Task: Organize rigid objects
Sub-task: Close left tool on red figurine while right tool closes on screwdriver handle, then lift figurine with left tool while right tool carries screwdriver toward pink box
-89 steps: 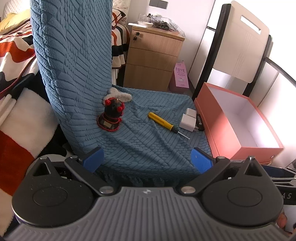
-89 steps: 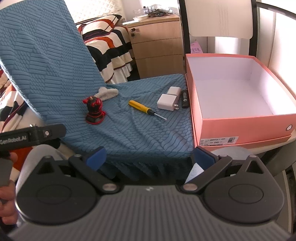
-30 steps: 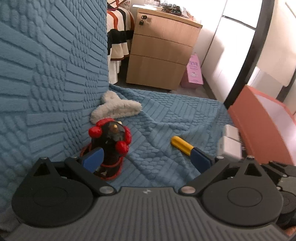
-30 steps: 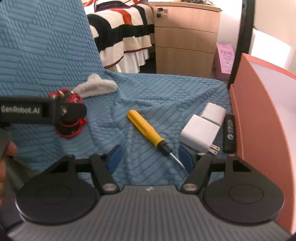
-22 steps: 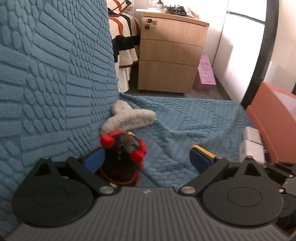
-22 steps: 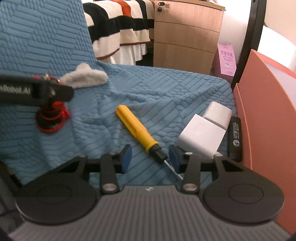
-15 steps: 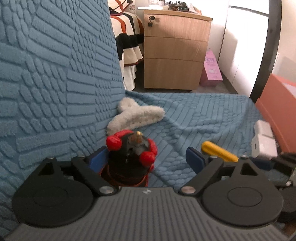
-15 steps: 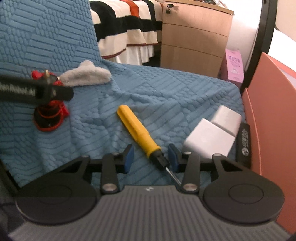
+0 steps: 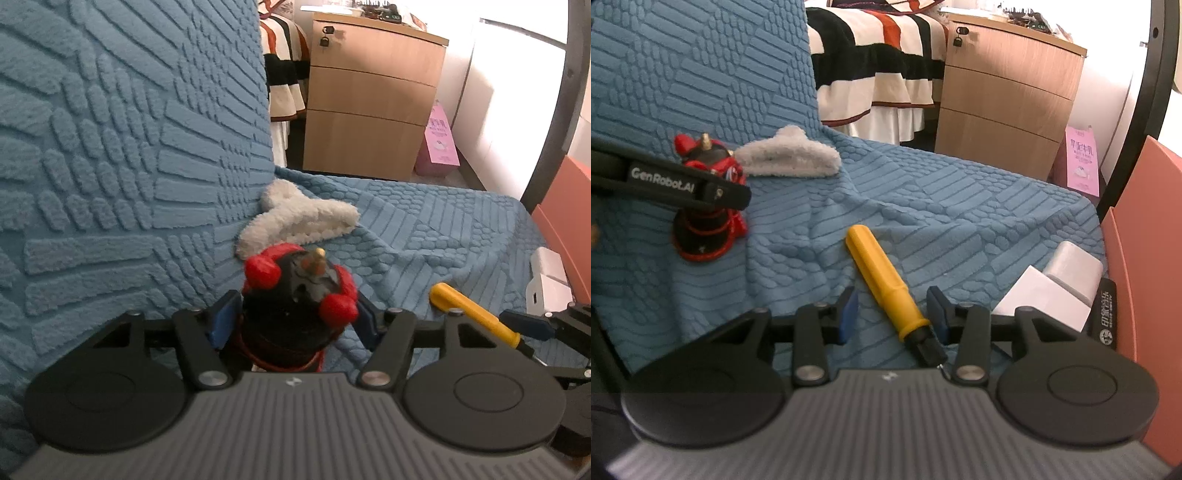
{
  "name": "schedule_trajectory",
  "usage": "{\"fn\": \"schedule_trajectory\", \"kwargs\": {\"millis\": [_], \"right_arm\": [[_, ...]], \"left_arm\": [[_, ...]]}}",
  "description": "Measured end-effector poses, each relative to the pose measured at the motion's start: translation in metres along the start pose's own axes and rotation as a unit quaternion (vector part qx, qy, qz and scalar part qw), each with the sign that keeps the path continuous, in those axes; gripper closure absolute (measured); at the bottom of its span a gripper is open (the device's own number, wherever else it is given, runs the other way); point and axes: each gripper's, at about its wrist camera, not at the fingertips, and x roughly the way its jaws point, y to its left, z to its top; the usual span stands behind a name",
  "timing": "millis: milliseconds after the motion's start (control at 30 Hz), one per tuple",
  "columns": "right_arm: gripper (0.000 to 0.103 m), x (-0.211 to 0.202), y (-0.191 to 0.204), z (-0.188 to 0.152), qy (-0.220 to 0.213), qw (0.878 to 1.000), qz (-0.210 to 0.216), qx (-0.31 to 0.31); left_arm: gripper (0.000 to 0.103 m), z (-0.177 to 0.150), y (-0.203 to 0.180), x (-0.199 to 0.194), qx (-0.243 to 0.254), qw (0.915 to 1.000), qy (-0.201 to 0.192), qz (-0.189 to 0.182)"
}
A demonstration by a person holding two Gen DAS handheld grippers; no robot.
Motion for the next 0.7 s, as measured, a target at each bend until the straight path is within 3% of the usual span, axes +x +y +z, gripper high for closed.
{"fn": "schedule_trajectory", "kwargs": {"millis": [100, 233, 533, 700], "right_arm": [[0.073, -0.001, 0.002, 0.003, 0.009, 1.0, -0.006, -0.002], [0.08, -0.002, 0.0, 0.006, 0.021, 1.0, -0.003, 0.02], [0.082, -0.016, -0.002, 0.011, 0.045, 0.995, 0.005, 0.093], [0.082, -0.037, 0.006, 0.009, 0.038, 0.996, -0.006, 0.085]], "left_arm": [[0.037, 0.001, 0.001, -0.003, -0.003, 1.0, -0.002, -0.005], [0.037, 0.001, 0.002, -0.007, -0.013, 0.9998, -0.002, -0.017], [0.038, -0.005, 0.0, -0.02, -0.064, 0.995, 0.017, -0.075], [0.038, -0.012, -0.01, -0.027, -0.07, 0.9935, 0.022, -0.087]]}}
